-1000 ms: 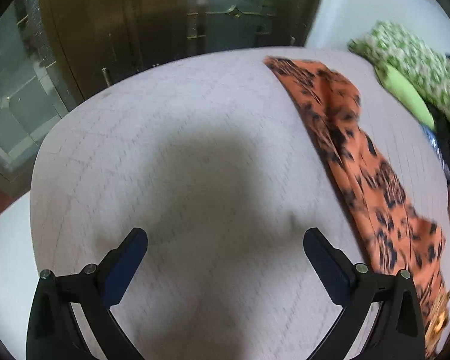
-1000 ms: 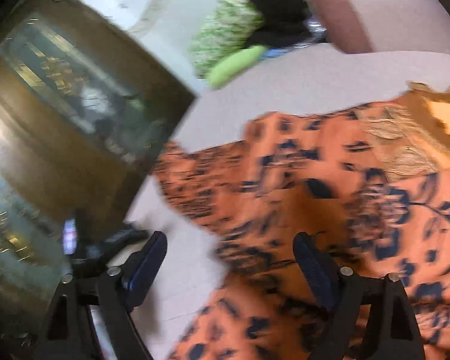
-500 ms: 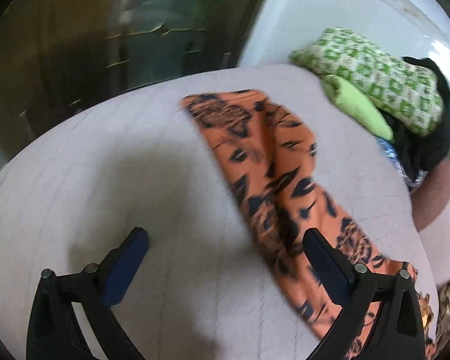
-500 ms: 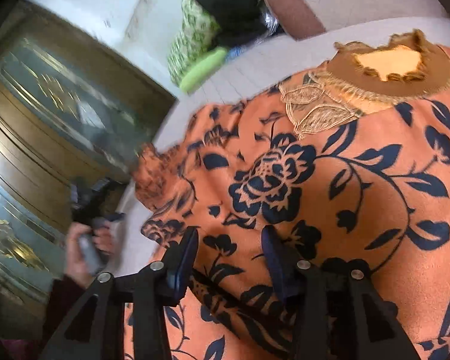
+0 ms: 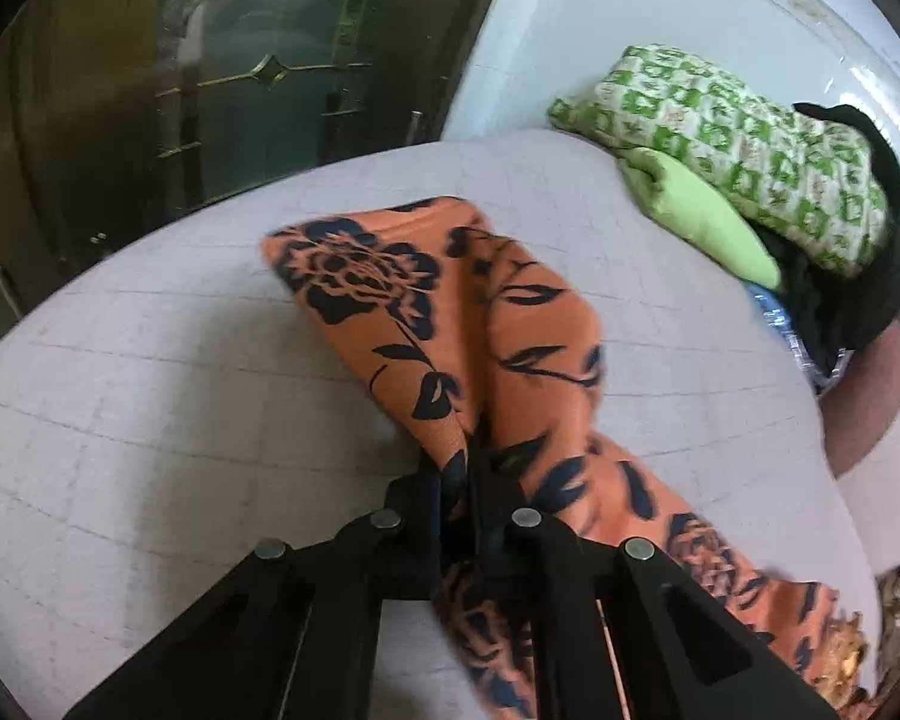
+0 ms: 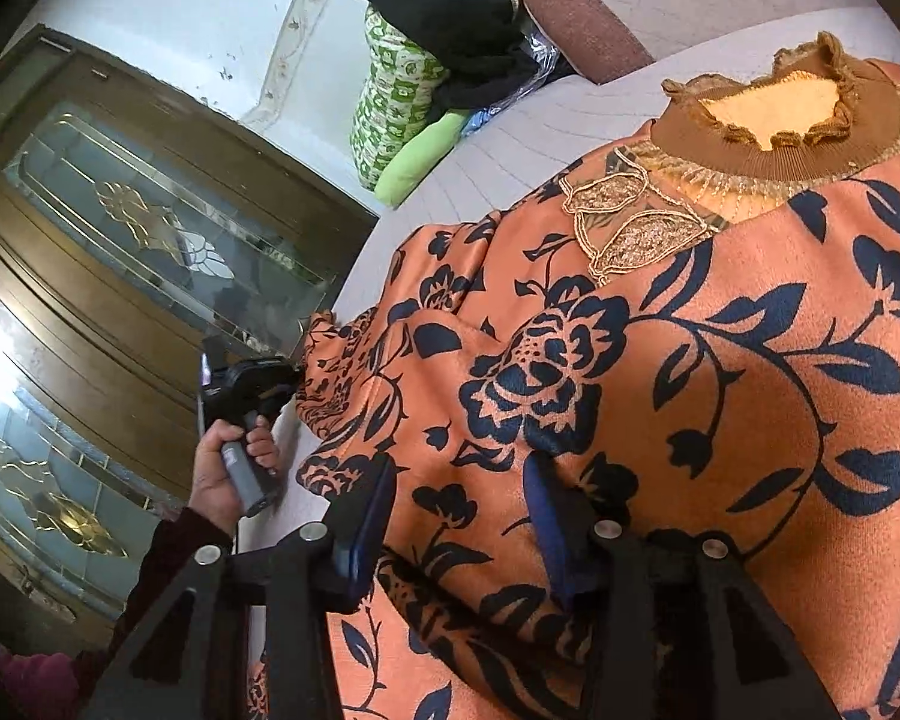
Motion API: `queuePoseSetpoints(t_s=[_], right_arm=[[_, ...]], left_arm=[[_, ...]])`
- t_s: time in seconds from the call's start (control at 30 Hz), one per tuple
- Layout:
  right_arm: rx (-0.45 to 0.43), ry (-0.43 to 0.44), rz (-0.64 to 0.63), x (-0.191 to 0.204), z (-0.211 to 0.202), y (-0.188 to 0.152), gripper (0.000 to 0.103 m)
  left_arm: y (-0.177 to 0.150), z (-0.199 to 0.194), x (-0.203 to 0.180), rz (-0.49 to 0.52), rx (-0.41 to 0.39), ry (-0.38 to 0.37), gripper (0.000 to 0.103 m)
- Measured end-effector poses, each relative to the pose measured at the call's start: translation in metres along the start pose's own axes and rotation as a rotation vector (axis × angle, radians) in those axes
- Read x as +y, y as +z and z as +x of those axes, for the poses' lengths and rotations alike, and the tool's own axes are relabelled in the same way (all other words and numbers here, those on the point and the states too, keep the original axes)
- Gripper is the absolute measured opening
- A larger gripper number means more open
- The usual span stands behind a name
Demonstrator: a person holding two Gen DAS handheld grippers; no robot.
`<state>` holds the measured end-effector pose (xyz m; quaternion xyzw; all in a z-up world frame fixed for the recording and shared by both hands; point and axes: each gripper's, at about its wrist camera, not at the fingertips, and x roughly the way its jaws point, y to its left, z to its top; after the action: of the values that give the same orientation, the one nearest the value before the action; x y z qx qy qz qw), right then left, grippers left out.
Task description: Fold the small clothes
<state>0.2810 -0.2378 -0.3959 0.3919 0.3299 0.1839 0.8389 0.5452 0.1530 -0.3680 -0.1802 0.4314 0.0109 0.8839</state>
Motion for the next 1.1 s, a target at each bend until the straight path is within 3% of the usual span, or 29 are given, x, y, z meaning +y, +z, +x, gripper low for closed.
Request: queuePoseSetpoints(t_s=[0.13,0.23,0.4,0.53,0.7,0.87,0.9,0.93,0.97,1.03,1.1], right_arm=[[0.000,0.003,0.003,0.000,0.000,0.000,0.048],[0.000,0.013,0.026,-0.002,-0.003,0.002,0.048],[0.014,0.022,0.127,-0.007,-0.031,0.015,0.050],[-0.075,-0.023,0.092,0.004,-0.101,0.039,0.053],[-0.275,-0.088,0.079,0.002,-0.206,0.058,0.060],[-0.510,-0.079,0.238,-0.051,-0.284,0.054,0.068],[-0.523,-0.069,0.291,-0.064,-0.292,0.056,0.069],[-0.526,-0.064,0.333,-0.076,-0.298,0.057,0.070],[-0.528,-0.080,0.348,-0.081,-0.302,0.058,0.072],[-0.541,-0.134,0.338,-0.084,-0.307,0.060,0.073],[-0.525,-0.168,0.321,-0.083,-0.305,0.061,0.073]], left_arm=[[0.004,-0.014,-0.005,-0.009,0.025,-0.066,0.005],[0.005,-0.049,-0.017,0.024,-0.004,-0.111,0.005],[-0.009,-0.130,-0.072,0.206,-0.058,-0.166,0.005],[-0.032,-0.193,-0.132,0.341,-0.117,-0.235,0.005],[-0.100,-0.253,-0.233,0.551,-0.166,-0.338,0.005],[-0.210,-0.266,-0.330,0.783,-0.060,-0.427,0.006],[-0.236,-0.267,-0.346,0.845,-0.042,-0.443,0.010],[-0.263,-0.268,-0.360,0.908,-0.019,-0.464,0.025],[-0.283,-0.271,-0.366,0.946,-0.012,-0.485,0.051],[-0.302,-0.282,-0.364,0.948,-0.070,-0.507,0.080],[-0.301,-0.288,-0.347,0.902,-0.152,-0.512,0.084]])
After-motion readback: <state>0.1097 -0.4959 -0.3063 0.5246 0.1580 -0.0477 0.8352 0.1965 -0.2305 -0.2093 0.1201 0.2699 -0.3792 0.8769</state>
